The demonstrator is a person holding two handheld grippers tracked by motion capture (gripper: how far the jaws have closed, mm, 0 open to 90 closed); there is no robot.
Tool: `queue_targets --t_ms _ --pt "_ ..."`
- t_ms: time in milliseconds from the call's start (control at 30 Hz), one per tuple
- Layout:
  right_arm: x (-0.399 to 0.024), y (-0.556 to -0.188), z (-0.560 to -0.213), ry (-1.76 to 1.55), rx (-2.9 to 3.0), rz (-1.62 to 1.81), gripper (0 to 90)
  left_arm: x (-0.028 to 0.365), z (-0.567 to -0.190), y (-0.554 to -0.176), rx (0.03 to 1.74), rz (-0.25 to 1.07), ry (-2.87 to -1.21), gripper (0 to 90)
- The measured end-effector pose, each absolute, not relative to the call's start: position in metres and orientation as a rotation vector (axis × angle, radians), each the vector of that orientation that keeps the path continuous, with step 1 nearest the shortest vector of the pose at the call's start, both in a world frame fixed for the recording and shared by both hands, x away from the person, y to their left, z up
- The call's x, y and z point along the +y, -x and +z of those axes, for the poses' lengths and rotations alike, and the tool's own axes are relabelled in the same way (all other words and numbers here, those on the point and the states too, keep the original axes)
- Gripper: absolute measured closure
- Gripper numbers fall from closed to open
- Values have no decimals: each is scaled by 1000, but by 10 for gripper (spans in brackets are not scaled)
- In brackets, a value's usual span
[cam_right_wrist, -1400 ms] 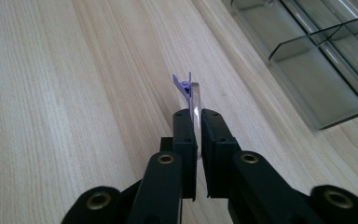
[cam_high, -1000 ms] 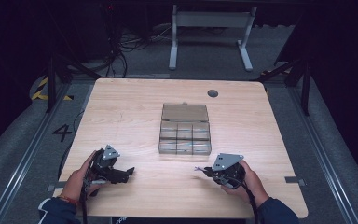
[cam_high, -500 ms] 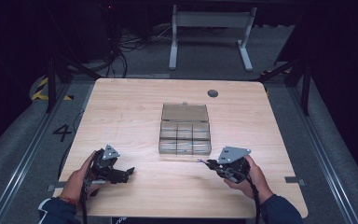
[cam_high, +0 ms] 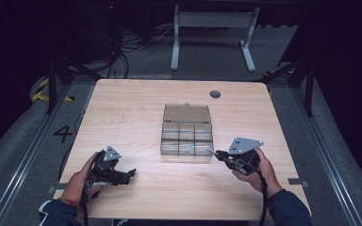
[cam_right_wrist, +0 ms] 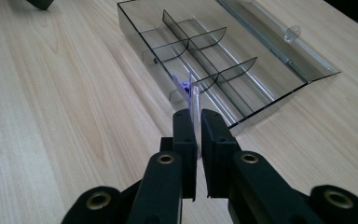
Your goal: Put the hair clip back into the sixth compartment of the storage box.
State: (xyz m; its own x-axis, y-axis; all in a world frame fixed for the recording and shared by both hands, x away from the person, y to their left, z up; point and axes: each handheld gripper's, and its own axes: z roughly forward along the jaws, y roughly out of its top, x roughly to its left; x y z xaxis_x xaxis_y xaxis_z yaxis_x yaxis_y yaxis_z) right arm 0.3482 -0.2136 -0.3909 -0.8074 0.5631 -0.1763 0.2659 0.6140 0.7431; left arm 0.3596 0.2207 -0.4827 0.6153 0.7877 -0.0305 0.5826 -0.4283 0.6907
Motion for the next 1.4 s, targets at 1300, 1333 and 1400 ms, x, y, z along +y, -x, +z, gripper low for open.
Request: queue_targets --t_ms 1300,1333,1400 --pt "-183 -401 -408 -750 2496 928 857 221 -483 -359 1074 390 -2165 1" --pt "-183 -402 -409 -753 2498 924 858 221 -483 -360 1072 391 -2163 1" --pt "-183 -402 -410 -756 2501 917 857 221 -483 -360 1072 391 -2164 1"
